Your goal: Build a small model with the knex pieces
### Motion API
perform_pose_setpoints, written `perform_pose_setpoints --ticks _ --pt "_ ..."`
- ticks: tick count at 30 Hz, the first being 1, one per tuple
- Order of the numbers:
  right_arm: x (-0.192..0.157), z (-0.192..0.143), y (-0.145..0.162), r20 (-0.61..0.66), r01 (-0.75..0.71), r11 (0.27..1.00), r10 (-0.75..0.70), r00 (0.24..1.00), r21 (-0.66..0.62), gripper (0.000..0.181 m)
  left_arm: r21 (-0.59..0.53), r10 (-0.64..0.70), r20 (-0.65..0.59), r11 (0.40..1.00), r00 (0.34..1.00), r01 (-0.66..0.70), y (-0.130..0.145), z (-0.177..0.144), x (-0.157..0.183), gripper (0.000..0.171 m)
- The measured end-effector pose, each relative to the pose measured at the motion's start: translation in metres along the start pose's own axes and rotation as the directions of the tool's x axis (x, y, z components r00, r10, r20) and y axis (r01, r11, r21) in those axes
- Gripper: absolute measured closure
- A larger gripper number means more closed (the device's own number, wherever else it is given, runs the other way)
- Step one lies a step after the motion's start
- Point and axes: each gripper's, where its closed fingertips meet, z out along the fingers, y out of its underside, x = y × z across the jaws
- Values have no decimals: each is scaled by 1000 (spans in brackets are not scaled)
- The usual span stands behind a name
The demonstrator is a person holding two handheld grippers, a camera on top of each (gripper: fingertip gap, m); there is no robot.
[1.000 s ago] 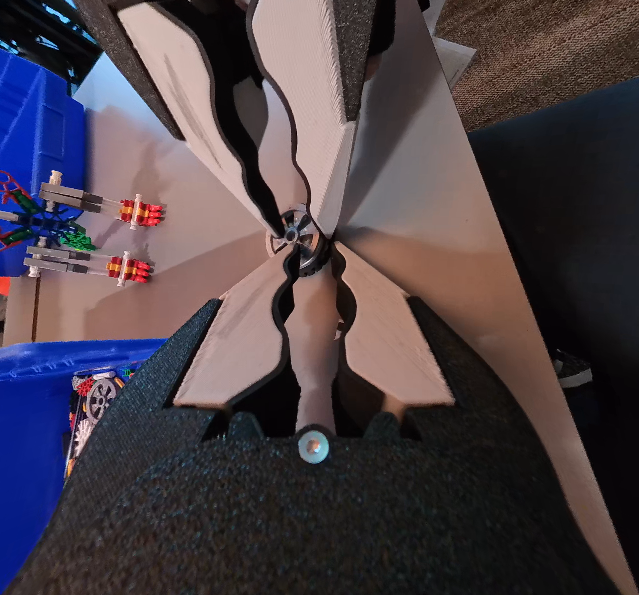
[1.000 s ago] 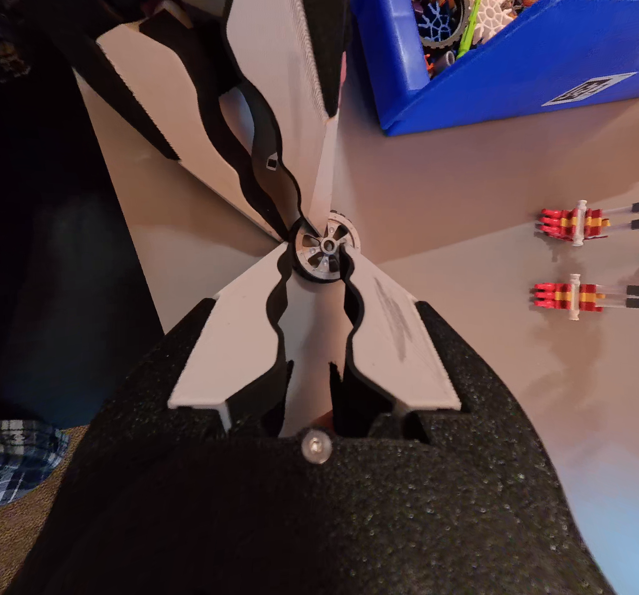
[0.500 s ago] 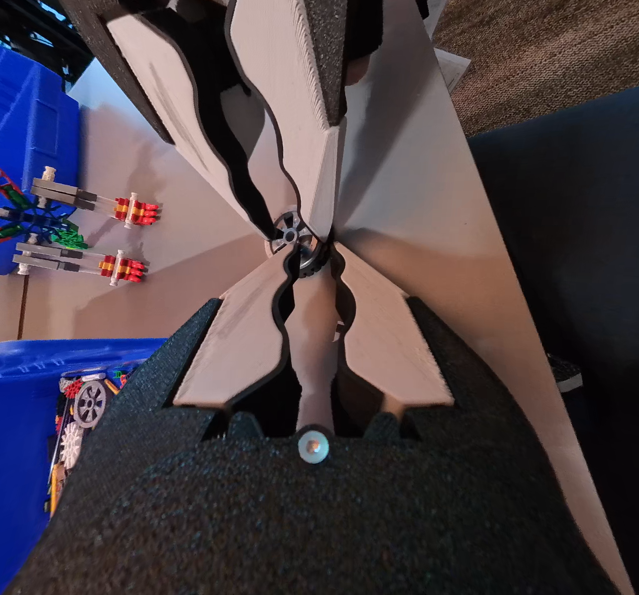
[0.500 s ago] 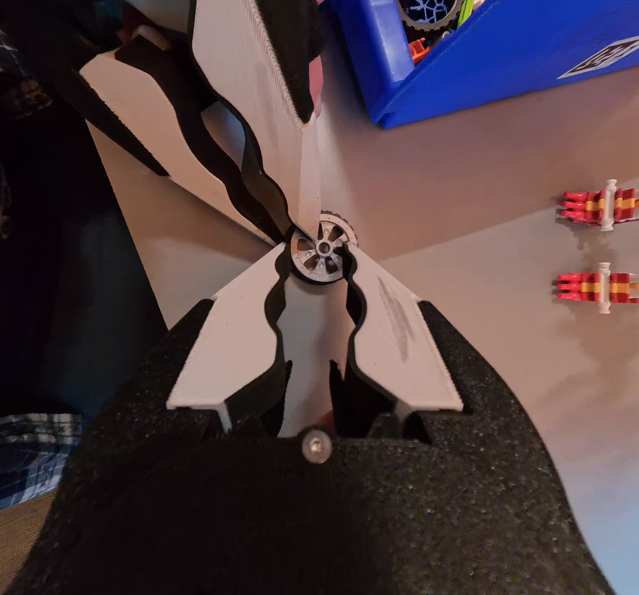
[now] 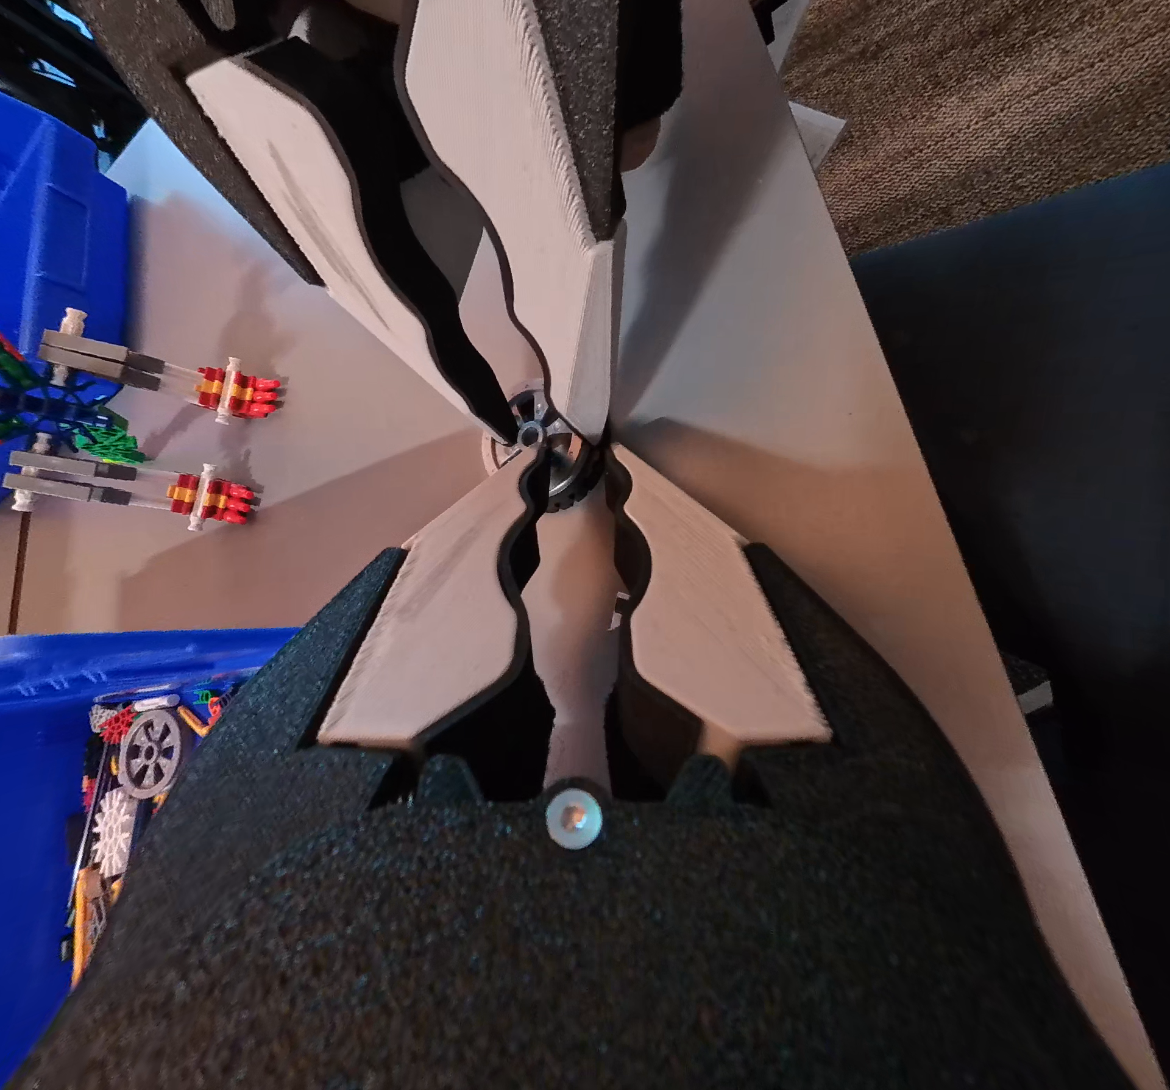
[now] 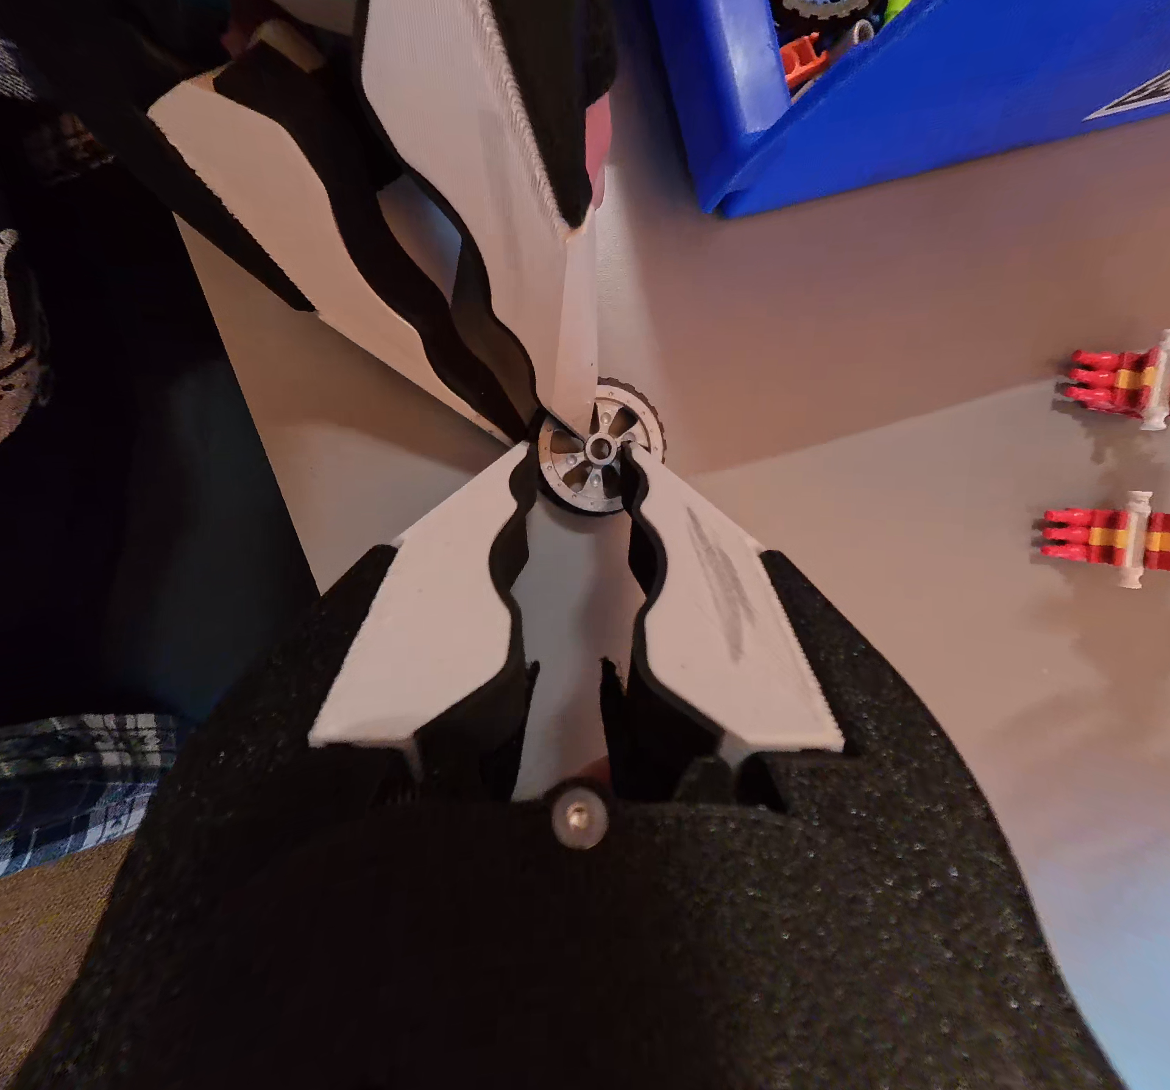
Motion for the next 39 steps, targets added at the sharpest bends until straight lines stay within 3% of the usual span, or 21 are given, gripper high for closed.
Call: perform_pose_setpoints --ticks 26,39 --pt "-1 0 2 57 82 984 -74 996 -158 157 32 -75 -37 997 996 76 -1 2 1 156" --pt "-1 0 1 79 89 982 -77 994 -165 158 50 -56 -28 997 998 57 0 2 0 157"
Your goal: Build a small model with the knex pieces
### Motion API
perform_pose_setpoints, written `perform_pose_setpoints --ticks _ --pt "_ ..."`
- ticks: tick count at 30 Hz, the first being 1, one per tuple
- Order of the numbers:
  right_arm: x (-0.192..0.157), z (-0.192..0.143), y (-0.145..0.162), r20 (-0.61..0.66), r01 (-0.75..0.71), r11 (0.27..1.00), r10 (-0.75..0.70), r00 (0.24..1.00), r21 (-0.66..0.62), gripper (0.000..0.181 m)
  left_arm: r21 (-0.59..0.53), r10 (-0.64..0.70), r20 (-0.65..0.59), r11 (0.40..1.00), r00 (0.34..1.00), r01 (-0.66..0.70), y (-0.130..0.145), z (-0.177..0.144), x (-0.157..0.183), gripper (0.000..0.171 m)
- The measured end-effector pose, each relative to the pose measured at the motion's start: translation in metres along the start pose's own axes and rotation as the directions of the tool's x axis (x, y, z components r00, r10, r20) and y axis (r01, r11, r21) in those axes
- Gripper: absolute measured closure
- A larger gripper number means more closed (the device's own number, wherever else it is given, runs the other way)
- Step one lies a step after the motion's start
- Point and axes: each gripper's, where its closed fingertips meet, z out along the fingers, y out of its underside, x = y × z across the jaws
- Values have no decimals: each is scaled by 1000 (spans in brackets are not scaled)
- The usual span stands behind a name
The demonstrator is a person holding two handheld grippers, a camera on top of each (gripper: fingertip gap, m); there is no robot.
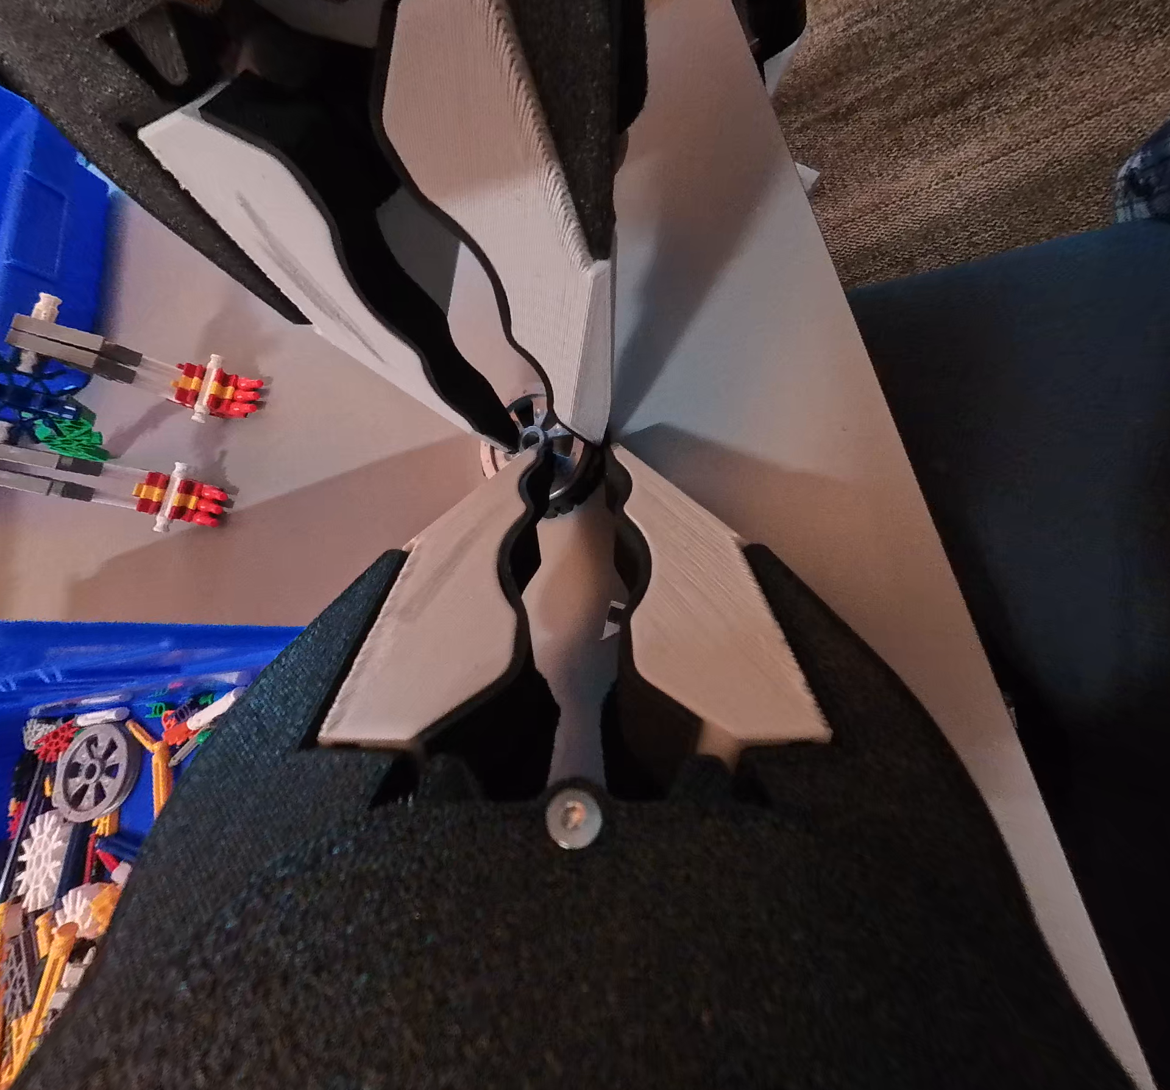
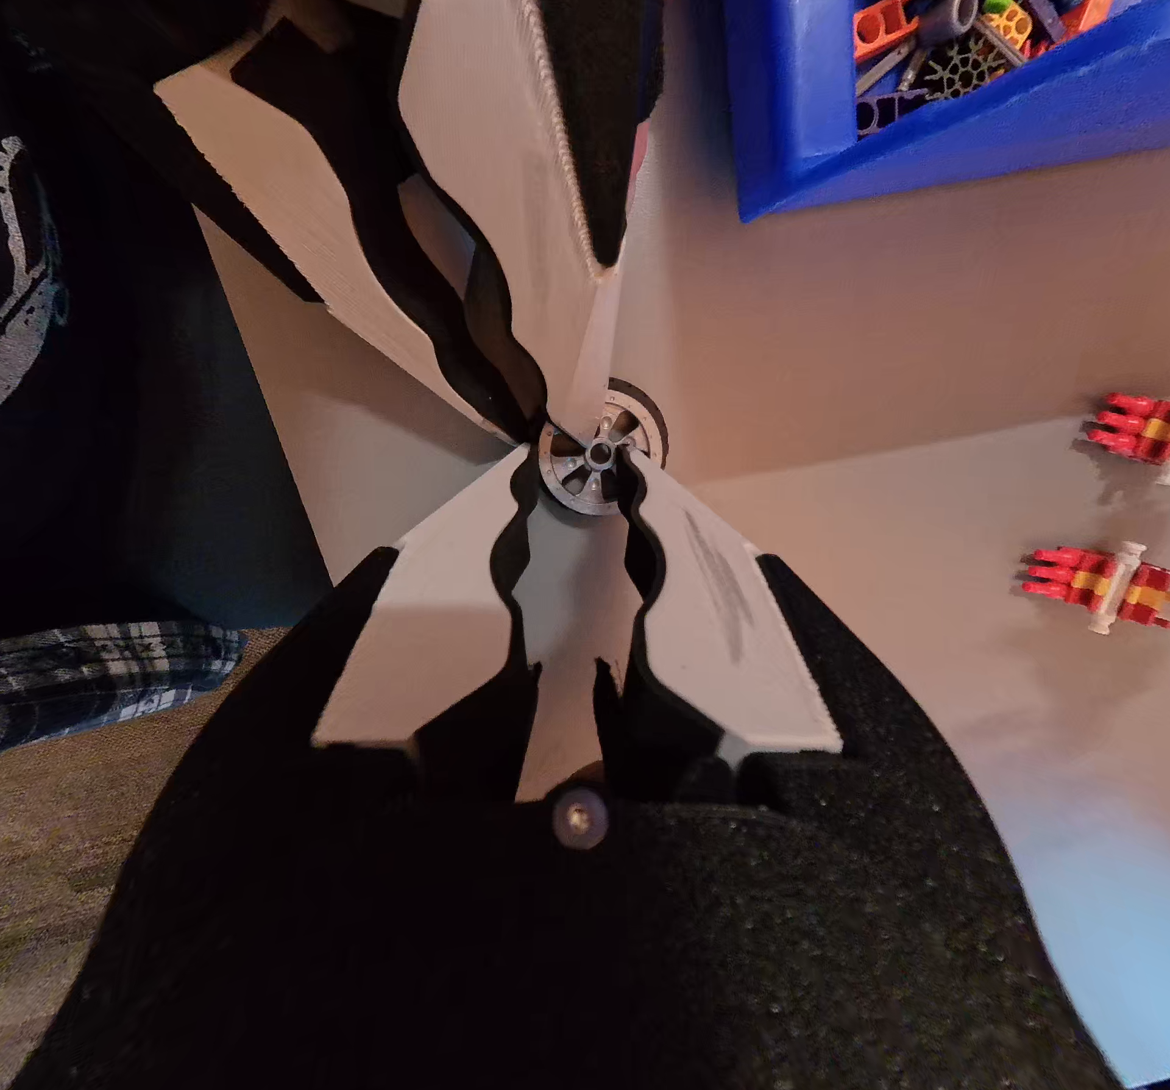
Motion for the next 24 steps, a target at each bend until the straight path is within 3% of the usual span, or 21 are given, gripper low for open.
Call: perform_pose_setpoints --ticks 10,24 --pt "2 -2 0 -97 -21 998 27 995 60 153 6 -2 -3 1000 1000 2 -2 0 1 156" --pt "0 -1 2 -66 -47 998 49 997 35 156 6 4 -4 1000 1000 -4 -2 0 1 157"
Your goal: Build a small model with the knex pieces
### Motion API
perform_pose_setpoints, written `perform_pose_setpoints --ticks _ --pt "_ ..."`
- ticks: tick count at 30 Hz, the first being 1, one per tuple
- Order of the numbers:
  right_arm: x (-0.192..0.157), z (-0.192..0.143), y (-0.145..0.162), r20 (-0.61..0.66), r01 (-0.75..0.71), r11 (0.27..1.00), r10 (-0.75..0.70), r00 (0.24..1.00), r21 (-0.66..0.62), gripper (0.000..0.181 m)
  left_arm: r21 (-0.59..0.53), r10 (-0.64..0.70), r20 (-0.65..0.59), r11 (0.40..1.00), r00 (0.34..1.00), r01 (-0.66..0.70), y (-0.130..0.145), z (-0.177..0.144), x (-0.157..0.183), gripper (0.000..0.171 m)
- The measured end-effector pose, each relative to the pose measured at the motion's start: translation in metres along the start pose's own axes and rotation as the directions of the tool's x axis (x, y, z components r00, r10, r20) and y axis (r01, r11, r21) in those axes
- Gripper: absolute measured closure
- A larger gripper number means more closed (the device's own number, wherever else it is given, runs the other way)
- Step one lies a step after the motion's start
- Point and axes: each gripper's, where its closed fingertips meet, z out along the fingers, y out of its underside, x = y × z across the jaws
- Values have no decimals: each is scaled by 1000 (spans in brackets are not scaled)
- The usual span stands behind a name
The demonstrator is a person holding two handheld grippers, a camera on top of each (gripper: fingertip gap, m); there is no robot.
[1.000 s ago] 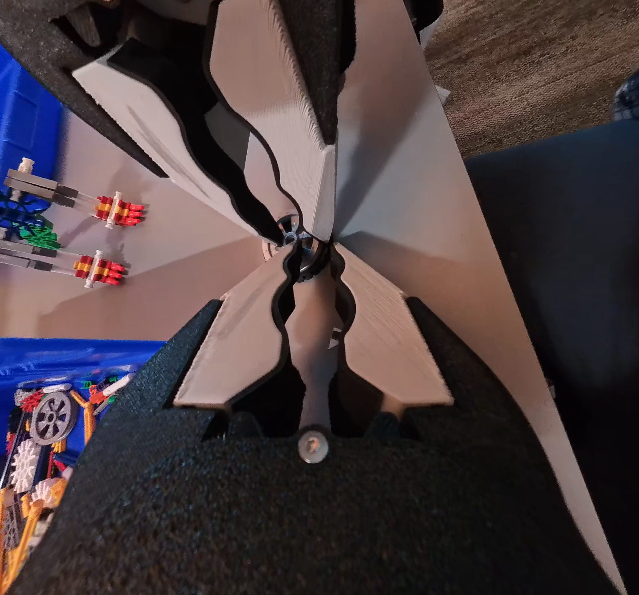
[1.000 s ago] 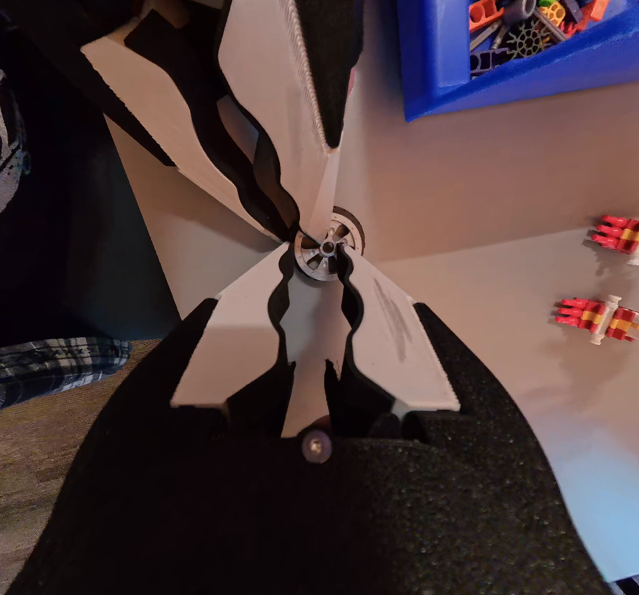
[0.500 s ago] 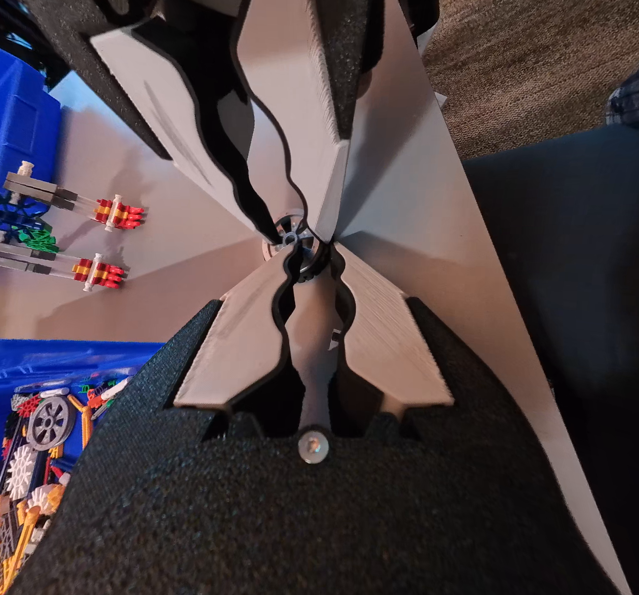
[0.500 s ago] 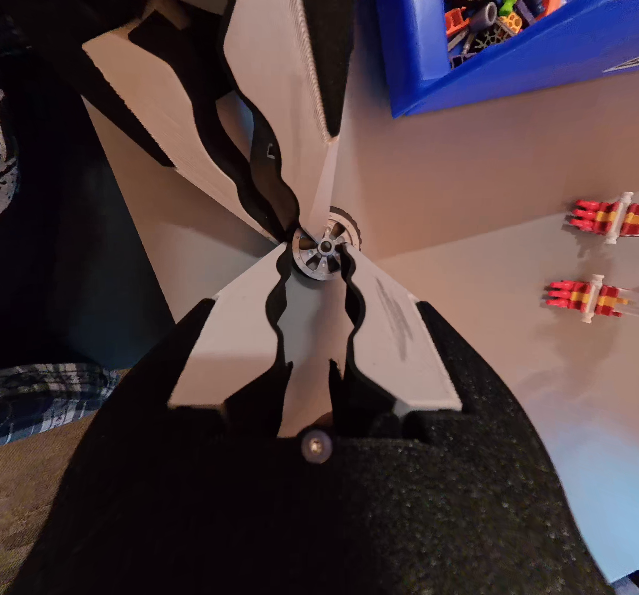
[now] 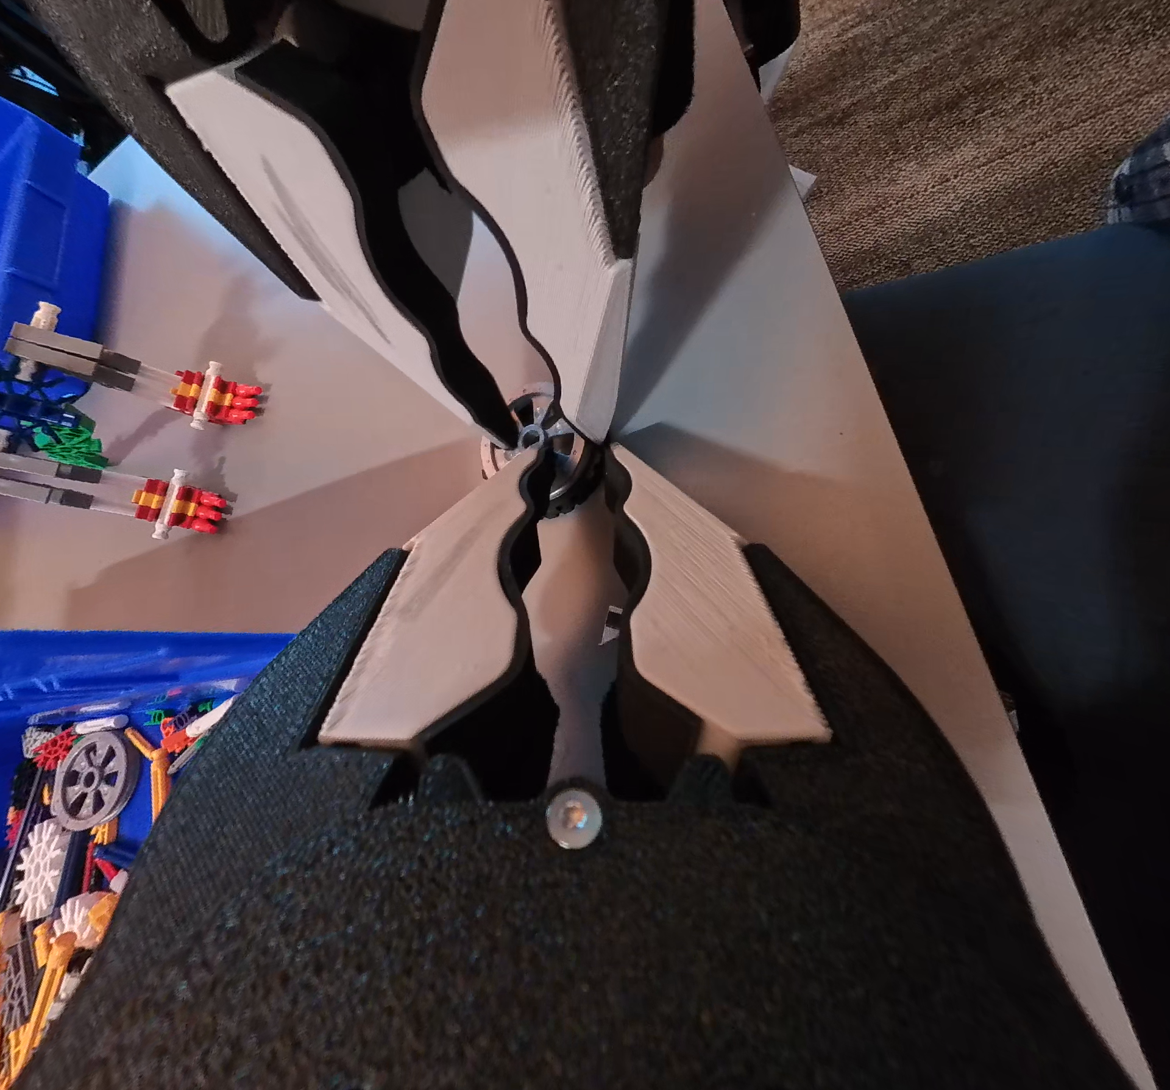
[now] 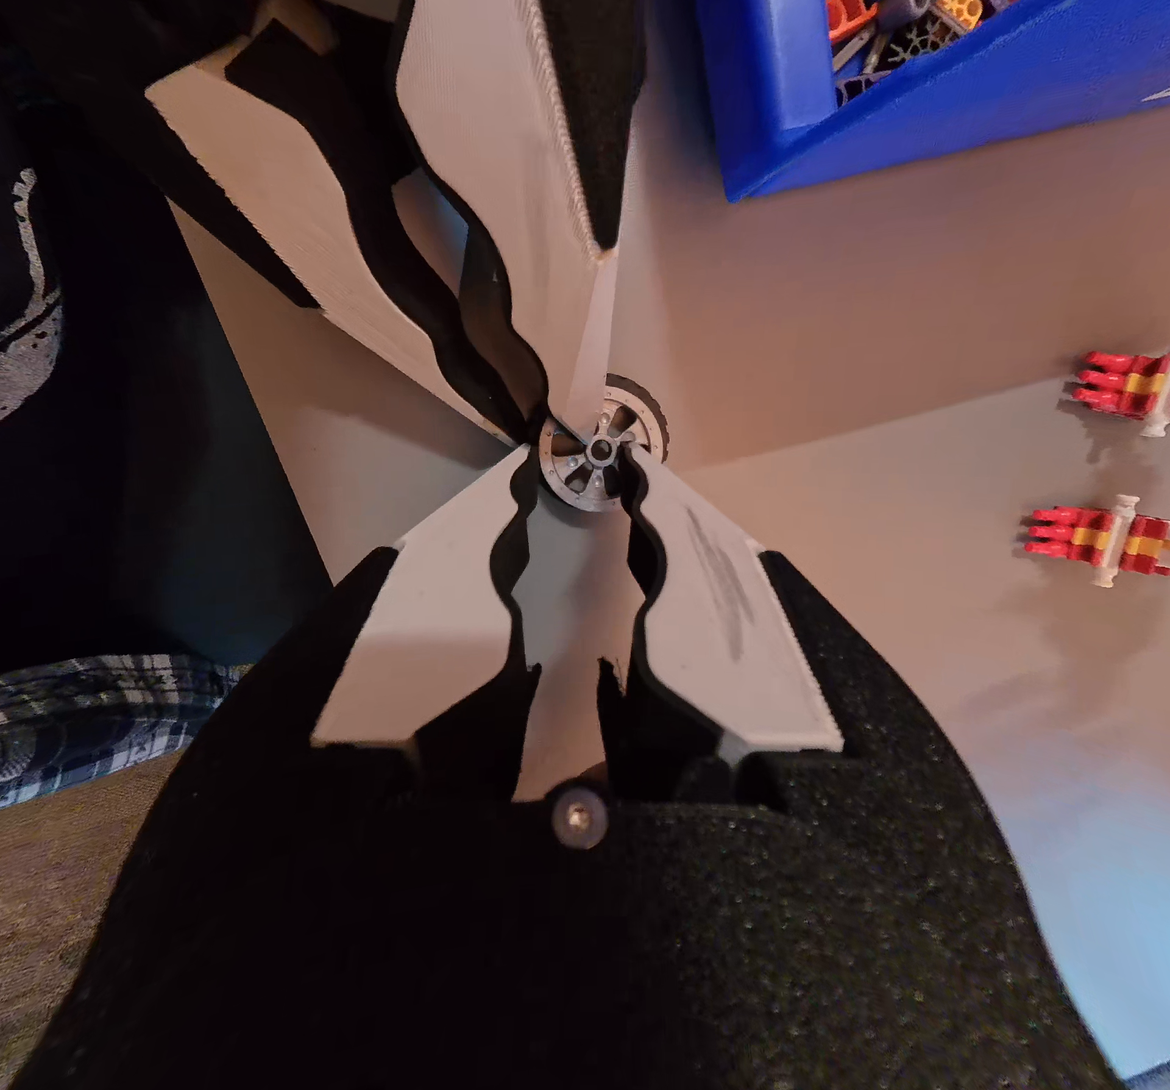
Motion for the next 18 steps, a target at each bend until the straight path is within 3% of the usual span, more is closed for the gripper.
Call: perform_pose_setpoints --ticks 18 --pt "-2 0 -1 41 85 994 -82 996 -63 159 2 -8 -14 1000 1000 8 0 0 1 158"
